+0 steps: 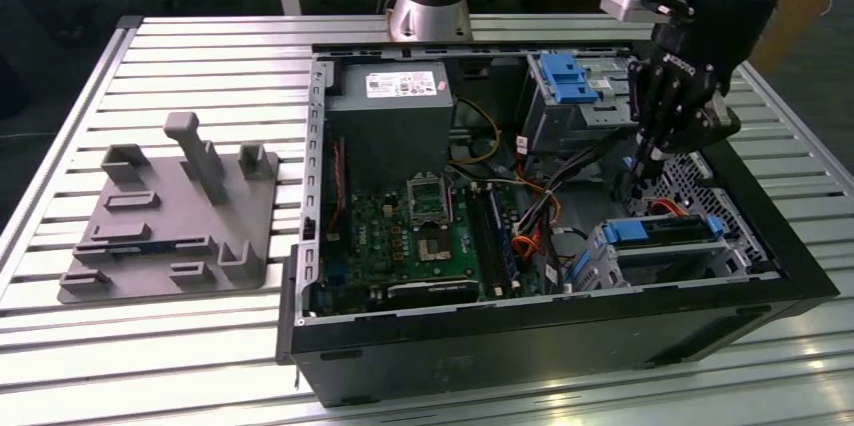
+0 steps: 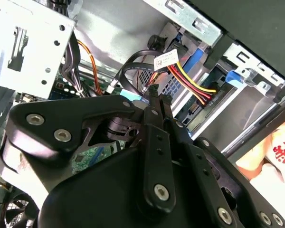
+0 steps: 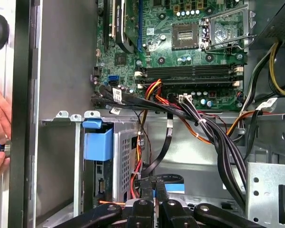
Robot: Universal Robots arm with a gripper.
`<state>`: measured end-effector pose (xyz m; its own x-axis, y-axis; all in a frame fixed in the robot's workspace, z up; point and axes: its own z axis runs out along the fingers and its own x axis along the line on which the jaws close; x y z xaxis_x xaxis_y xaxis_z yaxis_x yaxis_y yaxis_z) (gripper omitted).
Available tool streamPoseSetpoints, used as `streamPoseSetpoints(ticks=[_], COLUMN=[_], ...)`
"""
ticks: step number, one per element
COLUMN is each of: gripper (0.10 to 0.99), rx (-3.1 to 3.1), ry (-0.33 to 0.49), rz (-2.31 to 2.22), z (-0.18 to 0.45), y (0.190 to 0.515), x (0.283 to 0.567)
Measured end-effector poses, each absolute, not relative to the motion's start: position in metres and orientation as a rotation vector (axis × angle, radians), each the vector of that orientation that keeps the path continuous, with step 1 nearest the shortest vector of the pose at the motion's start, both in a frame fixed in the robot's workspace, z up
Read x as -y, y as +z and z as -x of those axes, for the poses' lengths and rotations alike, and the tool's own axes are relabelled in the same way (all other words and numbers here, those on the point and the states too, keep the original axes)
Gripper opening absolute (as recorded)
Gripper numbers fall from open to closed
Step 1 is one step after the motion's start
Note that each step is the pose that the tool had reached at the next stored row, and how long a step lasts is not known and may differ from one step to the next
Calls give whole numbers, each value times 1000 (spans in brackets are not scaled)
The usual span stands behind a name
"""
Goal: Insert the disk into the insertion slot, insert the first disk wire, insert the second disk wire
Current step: 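Insert the second disk wire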
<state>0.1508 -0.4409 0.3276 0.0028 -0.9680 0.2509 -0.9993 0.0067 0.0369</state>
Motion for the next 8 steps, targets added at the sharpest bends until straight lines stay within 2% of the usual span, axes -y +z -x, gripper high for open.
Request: streamPoseSetpoints(ticks=[8], gripper=[141], rx=[2085], ry=[202], rz=[-2082], z=[-150], y=[328], x=[447])
